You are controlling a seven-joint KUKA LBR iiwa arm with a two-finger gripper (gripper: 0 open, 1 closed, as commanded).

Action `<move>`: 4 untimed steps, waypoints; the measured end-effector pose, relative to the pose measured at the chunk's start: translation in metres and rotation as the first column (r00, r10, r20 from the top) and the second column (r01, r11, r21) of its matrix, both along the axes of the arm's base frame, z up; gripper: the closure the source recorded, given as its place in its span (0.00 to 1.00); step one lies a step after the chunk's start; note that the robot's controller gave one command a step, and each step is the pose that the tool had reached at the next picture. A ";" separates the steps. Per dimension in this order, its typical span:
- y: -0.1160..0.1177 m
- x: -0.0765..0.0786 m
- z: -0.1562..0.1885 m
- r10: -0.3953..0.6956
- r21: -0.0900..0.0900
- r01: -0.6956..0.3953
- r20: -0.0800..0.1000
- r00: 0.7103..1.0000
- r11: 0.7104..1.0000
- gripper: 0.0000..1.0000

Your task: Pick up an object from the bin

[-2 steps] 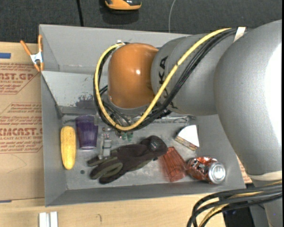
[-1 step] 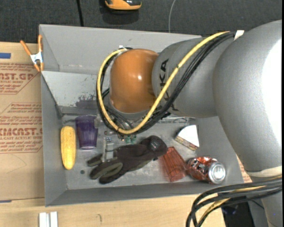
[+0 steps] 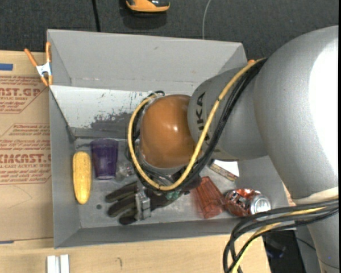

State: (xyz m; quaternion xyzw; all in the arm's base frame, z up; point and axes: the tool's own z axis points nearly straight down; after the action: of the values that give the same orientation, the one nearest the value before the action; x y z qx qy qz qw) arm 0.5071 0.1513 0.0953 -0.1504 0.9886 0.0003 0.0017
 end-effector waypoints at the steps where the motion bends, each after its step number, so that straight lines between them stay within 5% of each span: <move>1: -0.014 -0.001 -0.025 0.009 0.001 -0.009 -0.002 1.000 1.000 1.00; 2: -0.014 -0.001 -0.025 0.008 0.001 -0.008 -0.002 1.000 1.000 1.00; 3: -0.013 -0.001 0.103 -0.018 0.000 0.018 -0.002 1.000 1.000 1.00; 4: -0.013 -0.001 0.103 -0.018 0.001 0.018 -0.002 1.000 1.000 1.00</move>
Offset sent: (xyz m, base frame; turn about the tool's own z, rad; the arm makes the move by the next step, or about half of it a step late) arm 0.0000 0.0000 0.0000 0.0000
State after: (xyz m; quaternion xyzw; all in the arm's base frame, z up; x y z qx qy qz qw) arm 0.5064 0.1382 0.1984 -0.1416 0.9899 0.0008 0.0007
